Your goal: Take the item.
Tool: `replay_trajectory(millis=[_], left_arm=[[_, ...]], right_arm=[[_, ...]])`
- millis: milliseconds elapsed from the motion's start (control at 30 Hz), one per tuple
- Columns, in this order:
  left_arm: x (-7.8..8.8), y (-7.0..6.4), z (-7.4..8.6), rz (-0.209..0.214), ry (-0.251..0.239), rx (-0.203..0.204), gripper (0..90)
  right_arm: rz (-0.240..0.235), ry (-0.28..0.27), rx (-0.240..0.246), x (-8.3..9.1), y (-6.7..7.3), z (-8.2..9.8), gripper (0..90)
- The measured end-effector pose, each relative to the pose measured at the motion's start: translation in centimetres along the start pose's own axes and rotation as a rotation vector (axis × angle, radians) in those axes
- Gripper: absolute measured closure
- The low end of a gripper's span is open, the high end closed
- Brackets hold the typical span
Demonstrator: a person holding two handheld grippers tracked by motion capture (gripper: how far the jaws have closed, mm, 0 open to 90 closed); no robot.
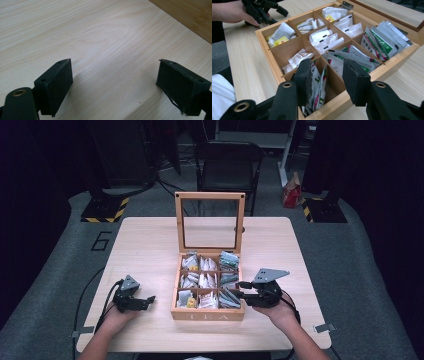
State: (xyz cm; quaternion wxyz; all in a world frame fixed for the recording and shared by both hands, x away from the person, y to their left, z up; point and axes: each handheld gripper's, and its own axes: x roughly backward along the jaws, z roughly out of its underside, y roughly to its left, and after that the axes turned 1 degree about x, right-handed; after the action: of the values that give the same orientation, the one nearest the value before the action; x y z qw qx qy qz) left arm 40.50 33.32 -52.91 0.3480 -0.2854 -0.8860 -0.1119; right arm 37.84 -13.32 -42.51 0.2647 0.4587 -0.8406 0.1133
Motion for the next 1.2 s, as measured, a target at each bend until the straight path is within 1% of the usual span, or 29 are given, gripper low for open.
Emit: replay_trajectory(millis=[33,67,100,133,167,200,233,267,367,500,533,700,733,800,900,1033,1133,1200], left_arm=[[0.0,0.0,0.0,0.0,0.0,0.0,12.9],[0.0,0.0,0.0,0.0,0.0,0.0,12.9],[0.0,0.0,0.0,0.0,0.0,0.0,12.9],[0.0,0.0,0.0,0.0,0.0,0.0,12.9],[0.0,0.0,0.0,0.0,0.001,0.0,12.9],[0.0,0.0,0.0,0.0,0.0,0.0,12.9],[0.0,0.0,0.0,0.0,0.0,0.0,12.9],[0.0,0.0,0.0,0.0,0.0,0.0,12.9],[0.0,0.0,0.0,0.0,0.0,0.0,12.9],[0.0,0.0,0.0,0.0,0.0,0.0,12.9],[0.0,0.0,0.0,0.0,0.0,0.0,12.9],[0.0,0.0,0.0,0.0,0.0,0.0,12.9],[0.0,0.0,0.0,0.0,0.0,0.0,12.9],[0.0,0.0,0.0,0.001,0.0,0.0,12.9],[0.0,0.0,0.0,0.0,0.0,0.0,12.9],[0.0,0.0,0.0,0.0,0.0,-0.001,12.9],[0.0,0.0,0.0,0.001,0.0,-0.001,12.9],[0.0,0.0,0.0,0.001,0.0,0.0,12.9]], right_arm=[[-0.006,0.004,0.01,-0.1,0.0,0.0,59.2],[-0.01,0.006,0.003,-0.4,0.1,0.1,61.4],[-0.01,0.006,0.003,-0.4,0.1,0.1,61.4],[-0.013,0.008,0.013,-0.5,0.1,0.2,61.9],[-0.013,0.014,0.008,-0.8,0.1,0.4,63.8],[-0.017,0.015,0.016,-0.9,0.1,0.5,63.9],[-0.017,0.015,0.016,-0.9,0.1,0.5,63.9],[-0.017,0.018,0.004,-1.2,0.2,0.7,65.0],[-0.02,0.023,0.013,-1.5,0.1,0.9,66.9],[-0.019,0.033,0.014,-1.8,0.2,1.0,69.2],[-0.014,0.041,0.017,-2.1,0.2,1.1,71.5],[-0.01,0.051,0.027,-2.4,0.2,1.3,74.7],[-0.012,0.056,0.032,-2.6,0.1,1.4,76.5],[-0.012,0.056,0.028,-2.7,0.1,1.5,78.1],[-0.012,0.071,0.032,-3.0,0.0,1.7,79.4],[-0.016,0.071,0.022,-3.3,-0.1,1.8,80.2],[-0.014,0.079,0.029,-3.5,-0.1,1.8,80.8],[-0.017,0.083,0.024,-3.6,0.1,1.8,81.9]])
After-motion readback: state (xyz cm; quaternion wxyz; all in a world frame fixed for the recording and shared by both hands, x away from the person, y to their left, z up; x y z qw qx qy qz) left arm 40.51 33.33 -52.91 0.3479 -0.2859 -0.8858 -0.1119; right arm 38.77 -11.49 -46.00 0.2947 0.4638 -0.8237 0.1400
